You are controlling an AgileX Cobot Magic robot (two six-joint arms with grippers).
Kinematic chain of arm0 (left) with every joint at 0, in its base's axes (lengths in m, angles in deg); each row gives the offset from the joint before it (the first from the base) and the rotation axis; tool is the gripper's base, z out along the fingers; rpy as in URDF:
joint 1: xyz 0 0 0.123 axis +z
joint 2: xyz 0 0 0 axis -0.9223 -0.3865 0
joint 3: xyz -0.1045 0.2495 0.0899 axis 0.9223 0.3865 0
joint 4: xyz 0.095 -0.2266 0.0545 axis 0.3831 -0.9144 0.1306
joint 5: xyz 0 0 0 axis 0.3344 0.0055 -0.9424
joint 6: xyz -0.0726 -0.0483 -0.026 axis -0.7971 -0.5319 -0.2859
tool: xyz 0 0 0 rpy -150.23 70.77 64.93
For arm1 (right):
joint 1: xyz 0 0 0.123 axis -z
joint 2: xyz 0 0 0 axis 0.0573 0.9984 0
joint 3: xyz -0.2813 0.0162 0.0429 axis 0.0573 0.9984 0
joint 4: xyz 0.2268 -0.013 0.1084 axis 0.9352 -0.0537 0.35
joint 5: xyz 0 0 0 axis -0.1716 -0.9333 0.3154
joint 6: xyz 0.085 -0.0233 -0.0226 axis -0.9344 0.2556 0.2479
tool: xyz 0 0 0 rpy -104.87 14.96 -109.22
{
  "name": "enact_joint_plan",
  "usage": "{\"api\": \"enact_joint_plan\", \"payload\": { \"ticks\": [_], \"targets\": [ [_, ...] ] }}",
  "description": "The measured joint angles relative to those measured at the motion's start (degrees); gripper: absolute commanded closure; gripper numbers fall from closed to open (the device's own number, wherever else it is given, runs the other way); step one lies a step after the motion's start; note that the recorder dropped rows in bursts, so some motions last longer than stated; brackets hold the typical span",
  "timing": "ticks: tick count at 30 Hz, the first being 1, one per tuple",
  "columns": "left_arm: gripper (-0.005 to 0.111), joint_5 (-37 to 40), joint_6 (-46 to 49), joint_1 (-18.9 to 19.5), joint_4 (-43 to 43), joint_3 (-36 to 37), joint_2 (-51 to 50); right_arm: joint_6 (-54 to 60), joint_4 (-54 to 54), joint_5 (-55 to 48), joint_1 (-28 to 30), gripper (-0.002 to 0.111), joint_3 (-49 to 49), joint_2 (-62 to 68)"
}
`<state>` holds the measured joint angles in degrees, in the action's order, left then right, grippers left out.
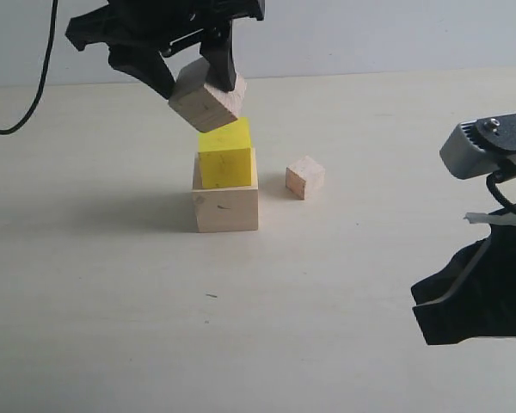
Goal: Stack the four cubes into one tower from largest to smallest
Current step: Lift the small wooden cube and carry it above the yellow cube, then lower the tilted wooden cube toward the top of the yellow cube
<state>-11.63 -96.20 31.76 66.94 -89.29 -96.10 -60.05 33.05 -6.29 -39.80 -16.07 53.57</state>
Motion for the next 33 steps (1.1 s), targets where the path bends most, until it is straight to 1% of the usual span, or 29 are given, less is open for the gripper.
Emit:
{"api": "enact_joint_plan", "payload": {
  "ticks": [6,15,33],
  "targets": [
    [0.107,0.0,-1.3,0.0,0.0,-0.5,-2.6,0.0,0.0,0.6,0.0,0.108,0.0,0.0],
    [0.107,0.1,-3.0,0.0,0.2,-6.5,-3.8,0.0,0.0,0.8,0.0,0.108,0.0,0.0],
    [0.107,0.1,-5.5,0.0,1.2,-6.8,-6.4,0.2,0.0,1.6,0.0,0.108,0.0,0.0]
  ]
}}
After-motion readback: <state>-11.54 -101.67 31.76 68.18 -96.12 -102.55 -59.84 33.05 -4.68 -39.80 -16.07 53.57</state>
